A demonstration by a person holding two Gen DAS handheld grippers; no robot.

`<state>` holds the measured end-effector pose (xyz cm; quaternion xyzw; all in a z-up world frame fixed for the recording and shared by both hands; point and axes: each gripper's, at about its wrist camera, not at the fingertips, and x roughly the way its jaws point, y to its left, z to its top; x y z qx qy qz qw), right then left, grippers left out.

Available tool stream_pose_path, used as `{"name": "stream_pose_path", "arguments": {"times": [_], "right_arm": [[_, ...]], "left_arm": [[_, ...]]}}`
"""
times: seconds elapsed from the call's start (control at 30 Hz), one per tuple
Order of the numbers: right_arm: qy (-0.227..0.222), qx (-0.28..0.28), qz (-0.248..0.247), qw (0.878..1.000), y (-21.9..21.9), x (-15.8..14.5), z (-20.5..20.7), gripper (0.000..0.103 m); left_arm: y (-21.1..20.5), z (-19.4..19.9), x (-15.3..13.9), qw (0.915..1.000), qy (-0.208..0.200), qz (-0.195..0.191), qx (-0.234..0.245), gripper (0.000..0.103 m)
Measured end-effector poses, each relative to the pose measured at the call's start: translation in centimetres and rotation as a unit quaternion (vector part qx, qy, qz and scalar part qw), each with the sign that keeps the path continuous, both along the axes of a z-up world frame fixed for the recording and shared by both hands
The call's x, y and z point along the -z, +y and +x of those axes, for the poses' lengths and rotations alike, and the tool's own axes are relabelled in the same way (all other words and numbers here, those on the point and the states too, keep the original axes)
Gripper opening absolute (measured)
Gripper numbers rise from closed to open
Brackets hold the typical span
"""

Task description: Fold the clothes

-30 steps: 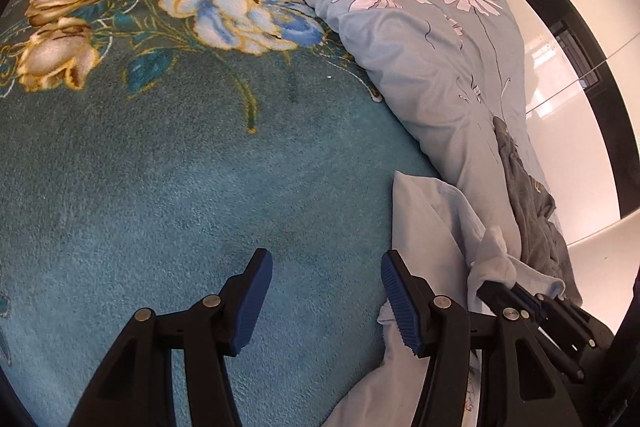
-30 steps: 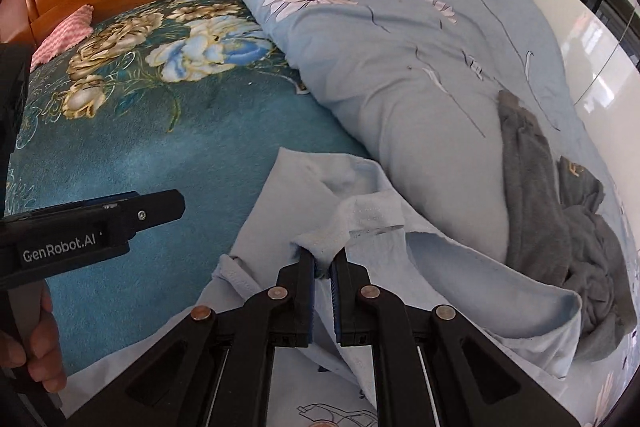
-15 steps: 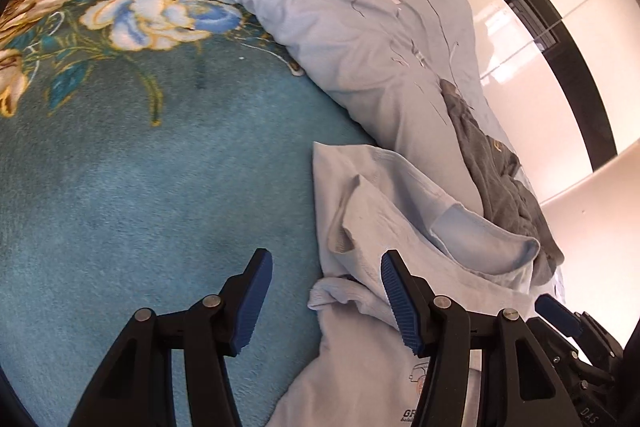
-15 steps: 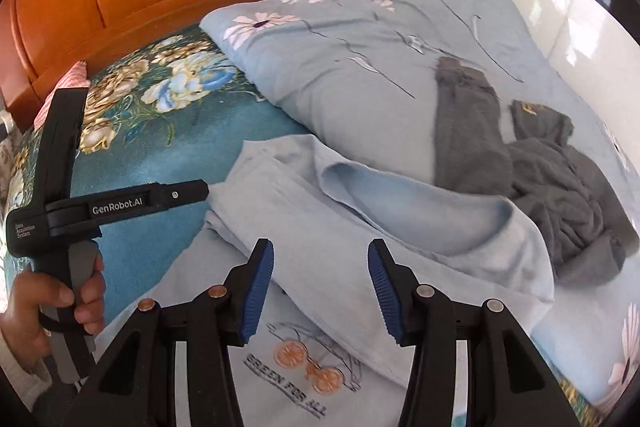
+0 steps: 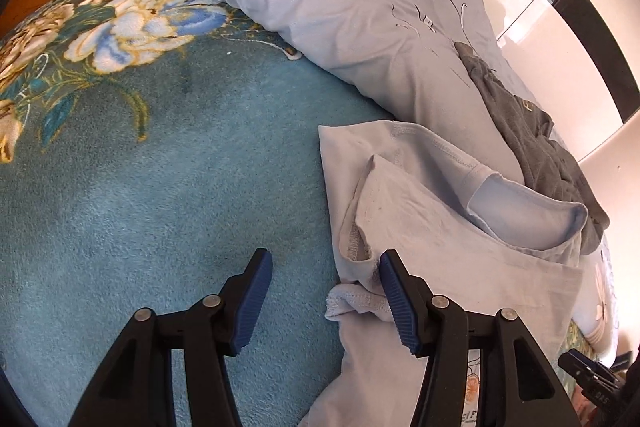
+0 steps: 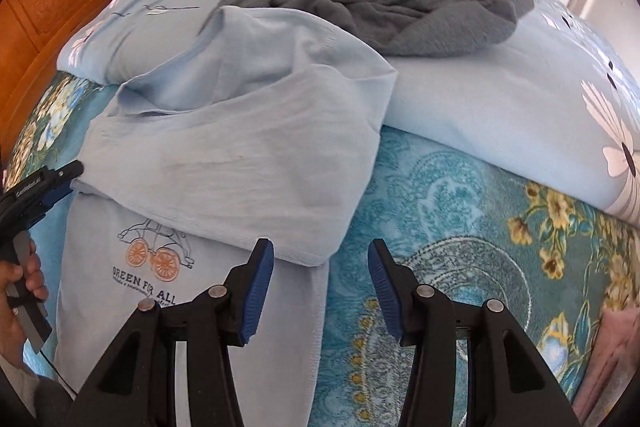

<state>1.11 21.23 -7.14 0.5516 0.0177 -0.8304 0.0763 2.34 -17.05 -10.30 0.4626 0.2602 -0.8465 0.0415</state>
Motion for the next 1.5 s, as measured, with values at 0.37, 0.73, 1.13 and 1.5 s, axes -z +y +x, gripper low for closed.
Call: {"name": "stream_pose_path", "arguments": {"times": [0.37,0.73,1.13,1.5], "right_arm": [[0.019,0.164,-0.128,0.978,5.7,-1.6,-8.3,0.050],[-0.075,0.128,-0.004,0.989,2.8,0.0,-12.8,0.050],[-0.016,0.144,-0.054,0.988,6.2,-2.9,-9.9,0.050],[-0.096,0.090,-0.191,0.973,8.2,0.6,7.2,0.050]], "left_arm": [[-1.5,0.6,0.1,0.9986,0.008,0.050,-0.019,0.059],[0.4,-0.2,0.3,0.9999,-0.004,-0.006,0.015,0.061],[-0.8,1.5,-0.4,0.9985,0.015,0.053,0.007,0.061],[-4.0,8.4,-3.3,0.9771,0.004,0.213,0.004,0.064]]}}
